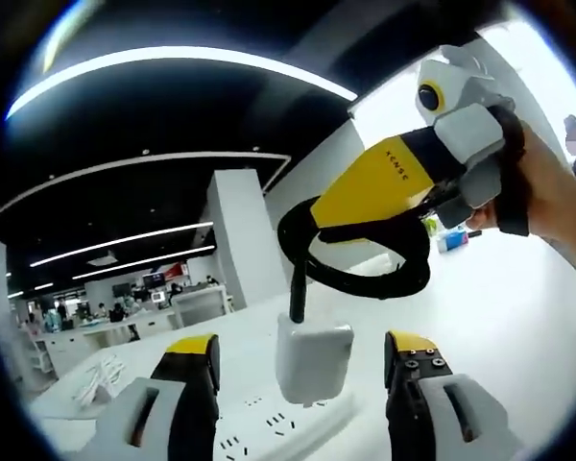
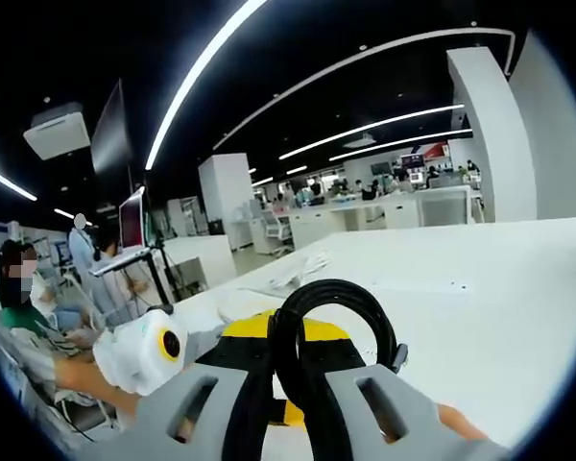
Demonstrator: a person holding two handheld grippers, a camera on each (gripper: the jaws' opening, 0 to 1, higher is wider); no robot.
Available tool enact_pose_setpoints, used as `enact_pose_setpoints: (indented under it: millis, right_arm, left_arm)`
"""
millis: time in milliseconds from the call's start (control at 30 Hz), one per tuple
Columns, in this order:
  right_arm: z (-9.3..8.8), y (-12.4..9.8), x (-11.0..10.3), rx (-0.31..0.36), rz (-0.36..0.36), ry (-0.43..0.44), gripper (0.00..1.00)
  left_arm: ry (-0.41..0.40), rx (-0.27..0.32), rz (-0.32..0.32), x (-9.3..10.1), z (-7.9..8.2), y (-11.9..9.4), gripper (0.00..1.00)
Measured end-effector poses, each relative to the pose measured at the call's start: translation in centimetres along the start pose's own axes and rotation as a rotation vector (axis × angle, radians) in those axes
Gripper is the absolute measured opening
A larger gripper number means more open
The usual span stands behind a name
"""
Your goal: Straighten the power strip on the desk, plug the charger into it
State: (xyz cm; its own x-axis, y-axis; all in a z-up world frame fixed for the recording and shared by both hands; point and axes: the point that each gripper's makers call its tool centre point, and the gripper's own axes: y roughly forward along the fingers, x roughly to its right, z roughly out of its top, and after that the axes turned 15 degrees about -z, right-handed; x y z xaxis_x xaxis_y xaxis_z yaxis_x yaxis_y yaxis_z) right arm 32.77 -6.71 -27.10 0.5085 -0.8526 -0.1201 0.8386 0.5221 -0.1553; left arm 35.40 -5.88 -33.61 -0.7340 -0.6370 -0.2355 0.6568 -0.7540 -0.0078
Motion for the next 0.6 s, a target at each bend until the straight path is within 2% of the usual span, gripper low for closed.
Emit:
enact_pose_setpoints:
  millis: [100, 267, 500, 600]
  right_arm:
    - [0.06, 0.07, 0.10, -0.003, 0.002, -0.001, 0.06]
    - [0.15, 0.12, 0.19, -0.004, 0.002, -0.002, 0.06]
    - [-0.05, 0.11, 0.00, -0.006, 0.002, -0.001, 0.06]
    - [-0.08, 0.22, 0.06, -0.011, 0.004, 0.001, 0.06]
  left_arm:
    - [0.023, -0.008, -0.002, -0.02, -0.05, 0.02, 0.55]
    - [0.027, -0.007, -0.003, -0.04, -0.01, 0.07, 0.52]
    - [0.043, -0.024, -0.014, 0.02, -0.32, 0.18, 0.32]
    - [0.044, -0.029, -0.027, 0.18, -0.37, 0.24, 0.30]
